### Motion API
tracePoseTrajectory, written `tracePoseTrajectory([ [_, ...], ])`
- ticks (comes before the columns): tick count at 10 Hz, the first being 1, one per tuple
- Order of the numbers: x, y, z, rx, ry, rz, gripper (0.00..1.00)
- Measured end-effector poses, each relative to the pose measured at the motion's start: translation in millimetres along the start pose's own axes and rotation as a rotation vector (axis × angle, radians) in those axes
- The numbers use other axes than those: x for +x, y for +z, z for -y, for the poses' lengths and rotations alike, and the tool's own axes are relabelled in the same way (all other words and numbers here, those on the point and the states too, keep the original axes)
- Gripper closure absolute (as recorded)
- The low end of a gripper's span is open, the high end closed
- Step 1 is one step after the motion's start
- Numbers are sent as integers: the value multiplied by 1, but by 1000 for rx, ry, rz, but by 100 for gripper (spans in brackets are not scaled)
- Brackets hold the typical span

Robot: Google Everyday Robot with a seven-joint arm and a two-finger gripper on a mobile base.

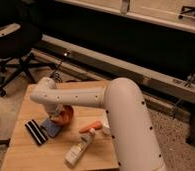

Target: Drag the ceramic bowl in a circle

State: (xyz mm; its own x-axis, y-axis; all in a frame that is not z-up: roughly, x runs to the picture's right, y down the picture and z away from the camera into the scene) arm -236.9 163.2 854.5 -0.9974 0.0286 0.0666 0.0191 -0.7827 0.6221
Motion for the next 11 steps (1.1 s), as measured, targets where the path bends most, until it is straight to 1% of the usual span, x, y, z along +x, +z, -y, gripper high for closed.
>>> tracePoseTrajectory([
  [2,30,-4,-9,-16,-34,-17,20],
  [4,56,-13,-26,-46,-56,-36,20],
  [7,87,-29,-63,-103,-63,-58,20],
  [8,97,-36,-81,-127,-57,-63,20],
  [9,101,-39,-95,-142,-50,-60,20],
  [10,100,-39,-115,-153,-34,-43,20],
  [11,95,-32,-133,-155,-14,-16,20],
])
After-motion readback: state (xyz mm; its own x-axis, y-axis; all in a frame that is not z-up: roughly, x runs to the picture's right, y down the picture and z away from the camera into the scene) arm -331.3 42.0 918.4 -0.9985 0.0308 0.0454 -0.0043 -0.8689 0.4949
